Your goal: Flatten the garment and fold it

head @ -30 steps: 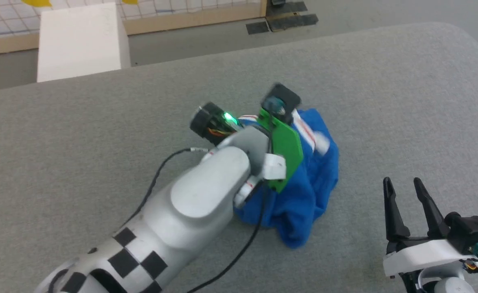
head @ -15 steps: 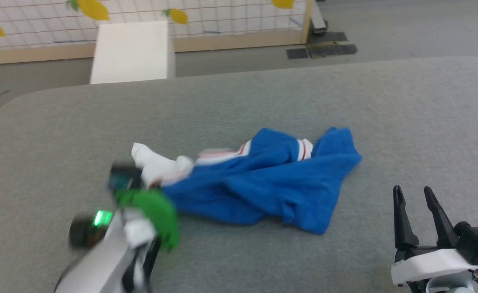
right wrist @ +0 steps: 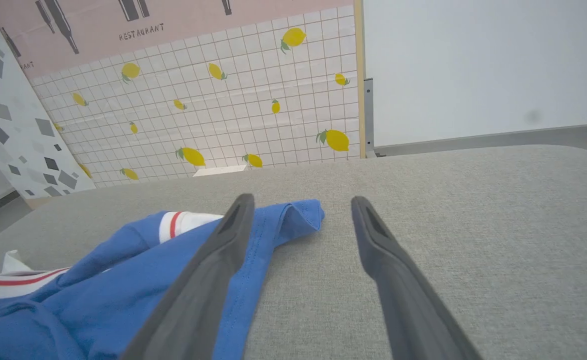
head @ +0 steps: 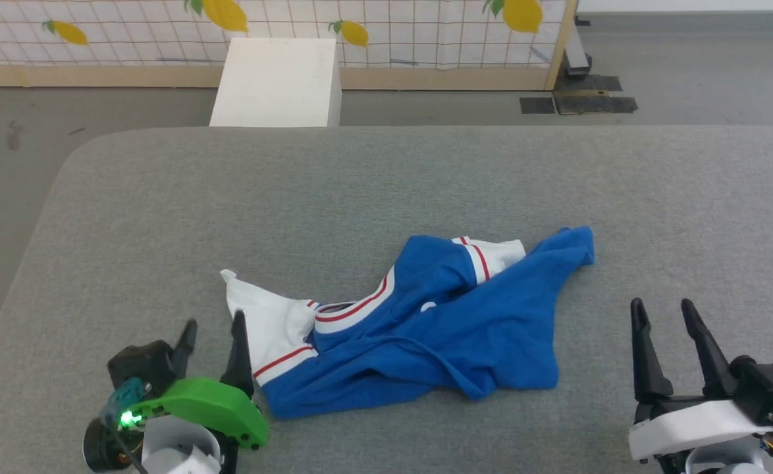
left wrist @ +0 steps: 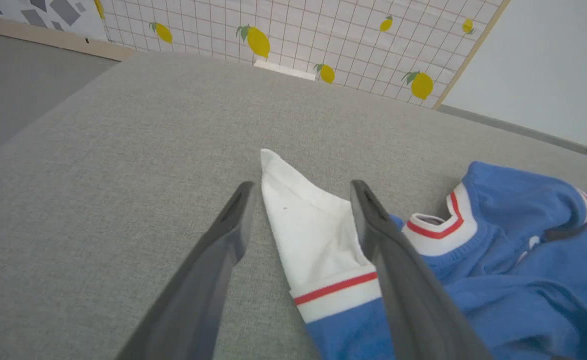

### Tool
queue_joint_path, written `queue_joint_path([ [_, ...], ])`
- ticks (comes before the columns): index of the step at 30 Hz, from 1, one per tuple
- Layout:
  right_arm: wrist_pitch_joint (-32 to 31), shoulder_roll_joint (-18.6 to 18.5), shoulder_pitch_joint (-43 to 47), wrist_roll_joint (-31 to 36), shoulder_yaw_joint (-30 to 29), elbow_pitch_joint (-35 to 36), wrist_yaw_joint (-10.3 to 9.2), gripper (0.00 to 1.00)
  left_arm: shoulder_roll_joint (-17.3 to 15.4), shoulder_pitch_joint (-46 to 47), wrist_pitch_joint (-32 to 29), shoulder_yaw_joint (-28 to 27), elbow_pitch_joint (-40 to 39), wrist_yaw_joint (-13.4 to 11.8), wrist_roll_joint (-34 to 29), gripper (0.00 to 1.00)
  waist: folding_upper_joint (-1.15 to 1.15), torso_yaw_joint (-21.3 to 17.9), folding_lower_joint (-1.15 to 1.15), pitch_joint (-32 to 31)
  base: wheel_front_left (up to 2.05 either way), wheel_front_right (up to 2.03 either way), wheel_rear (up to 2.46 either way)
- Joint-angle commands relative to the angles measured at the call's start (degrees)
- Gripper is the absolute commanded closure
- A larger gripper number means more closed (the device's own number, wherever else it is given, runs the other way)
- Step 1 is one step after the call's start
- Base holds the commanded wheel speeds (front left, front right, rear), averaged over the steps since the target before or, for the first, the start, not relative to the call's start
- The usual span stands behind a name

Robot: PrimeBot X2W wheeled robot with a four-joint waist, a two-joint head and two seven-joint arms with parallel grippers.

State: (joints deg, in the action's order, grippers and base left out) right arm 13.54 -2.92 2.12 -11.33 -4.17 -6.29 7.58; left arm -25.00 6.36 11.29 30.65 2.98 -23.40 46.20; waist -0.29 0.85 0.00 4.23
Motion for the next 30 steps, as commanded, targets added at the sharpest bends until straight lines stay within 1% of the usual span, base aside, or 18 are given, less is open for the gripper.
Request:
queue_joint_path([
  [1,-0.3,0.04,-0.21,0.5,0.52,0.41,-0.09,0.0,0.97,0.12,2.01,-0.91,0.17,0.53,-1.69,0.0,0.29,0.34,0.0,0.0,0.0,0.0,0.0],
  [3,-0.62,0.04,-0.99,0.83,1.44,0.72,-0.09,0.0,2.25,0.48,3.4,-2.58,0.11,1.42,-4.44,0.0,0.29,0.54,0.0,0.23,0.0,0.0,0.0],
  [5,-1.2,0.04,-2.43,1.32,2.54,1.02,-0.09,0.0,4.13,0.99,3.64,-5.63,-1.33,2.52,-8.6,0.0,0.29,0.74,0.0,0.67,0.0,0.0,0.0],
  [8,-3.15,0.04,-5.67,2.36,4.81,0.63,-0.09,0.0,7.49,0.29,3.68,-10.18,-3.43,5.09,-15.1,0.0,0.29,0.81,0.0,1.36,0.0,0.0,0.0],
  [11,-6.67,0.04,-10.32,3.94,8.27,-0.53,-0.09,0.0,10.97,-0.65,3.69,-13.71,-4.58,8.19,-20.52,0.0,0.29,1.1,0.0,2.34,0.0,0.0,0.0],
  [15,-15.51,-0.33,-17.28,5.42,12.98,-4.72,-0.09,0.0,14.99,-1.0,3.7,-16.88,-4.24,12.41,-25.08,0.0,0.29,2.28,0.0,3.81,0.0,0.0,0.0],
  [18,-25.23,-2.22,-23.21,5.27,17.41,-9.2,-0.09,0.0,17.61,-0.83,3.7,-19.02,-3.5,15.27,-27.44,0.0,0.29,3.59,0.0,5.04,0.0,0.0,0.0],
  [20,-30.91,-3.61,-26.94,5.04,19.88,-11.96,-0.09,0.0,18.88,-0.58,3.7,-20.28,-3.08,16.75,-28.65,0.0,0.29,4.44,0.0,5.85,0.0,0.0,0.0],
  [22,-36.78,-4.84,-29.97,4.56,22.07,-14.92,-0.09,0.0,19.9,-0.23,3.7,-21.2,-2.58,18.16,-29.61,0.0,0.29,5.41,0.0,6.57,0.0,0.0,0.0],
  [26,-46.55,-7.08,-34.69,3.12,25.77,-19.58,-0.09,0.0,21.28,0.61,3.7,-22.33,-1.74,20.35,-30.92,0.0,0.29,7.21,0.0,7.83,0.0,0.0,0.0],
  [29,-51.89,-8.61,-37.21,1.67,29.13,-21.39,-0.09,0.0,21.77,0.95,3.7,-22.92,-1.34,21.33,-31.43,0.0,0.29,7.99,0.0,8.3,0.0,0.0,0.0],
  [30,-53.19,-8.99,-37.96,1.07,30.02,-21.78,-0.09,0.37,21.87,0.96,3.7,-23.12,-1.21,21.6,-31.59,0.0,0.29,8.14,0.0,8.38,0.0,0.0,0.0],
])
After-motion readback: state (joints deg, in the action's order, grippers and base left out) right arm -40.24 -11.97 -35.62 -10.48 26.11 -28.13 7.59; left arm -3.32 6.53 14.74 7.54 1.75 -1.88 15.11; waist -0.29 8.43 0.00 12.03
